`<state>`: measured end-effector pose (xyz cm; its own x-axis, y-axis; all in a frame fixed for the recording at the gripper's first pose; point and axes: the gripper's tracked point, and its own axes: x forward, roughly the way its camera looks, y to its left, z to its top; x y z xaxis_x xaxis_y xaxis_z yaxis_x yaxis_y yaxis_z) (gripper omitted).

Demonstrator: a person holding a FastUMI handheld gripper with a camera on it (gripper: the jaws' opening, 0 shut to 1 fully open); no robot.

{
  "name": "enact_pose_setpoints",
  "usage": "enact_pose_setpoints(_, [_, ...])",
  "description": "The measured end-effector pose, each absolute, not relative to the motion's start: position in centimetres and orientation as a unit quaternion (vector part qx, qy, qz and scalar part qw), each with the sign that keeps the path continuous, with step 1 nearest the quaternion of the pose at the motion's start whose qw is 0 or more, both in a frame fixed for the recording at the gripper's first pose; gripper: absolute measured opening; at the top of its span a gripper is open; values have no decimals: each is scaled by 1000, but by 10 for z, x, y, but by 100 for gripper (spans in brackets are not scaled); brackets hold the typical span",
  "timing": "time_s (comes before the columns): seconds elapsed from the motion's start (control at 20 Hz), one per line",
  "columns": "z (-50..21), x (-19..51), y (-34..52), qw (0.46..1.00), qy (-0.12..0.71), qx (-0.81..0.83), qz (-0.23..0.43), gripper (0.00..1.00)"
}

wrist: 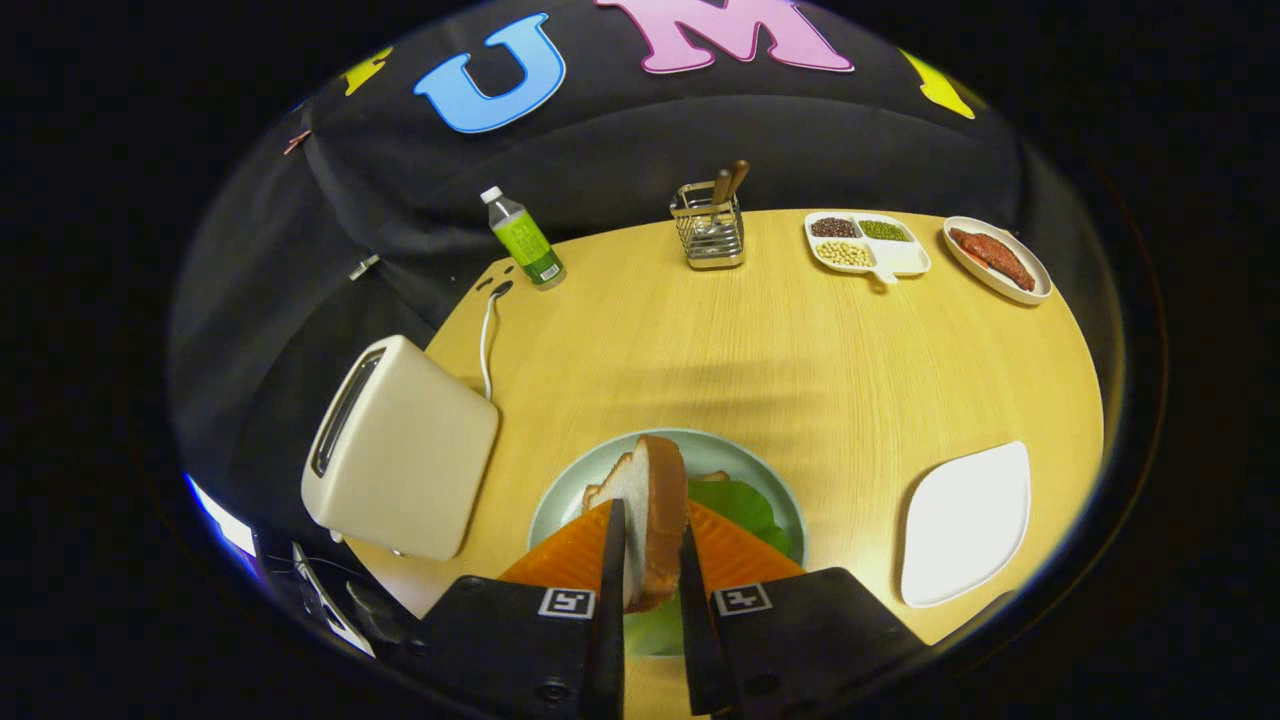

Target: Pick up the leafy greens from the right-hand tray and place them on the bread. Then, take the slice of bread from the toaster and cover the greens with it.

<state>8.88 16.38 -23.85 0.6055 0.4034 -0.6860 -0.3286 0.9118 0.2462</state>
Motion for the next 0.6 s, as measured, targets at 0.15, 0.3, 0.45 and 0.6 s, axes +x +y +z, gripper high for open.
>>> enact_pose_setpoints(0.15, [-253, 86, 146, 896, 400, 21, 192, 51])
enact_pose_setpoints(0.3, [-260, 78, 129, 900, 391, -19, 192, 84])
enact_pose_setpoints(0.45, [-249, 77, 109, 909, 360, -58, 203, 99])
enact_pose_setpoints(0.6, [-220, 78, 94, 923, 319, -58, 207, 99])
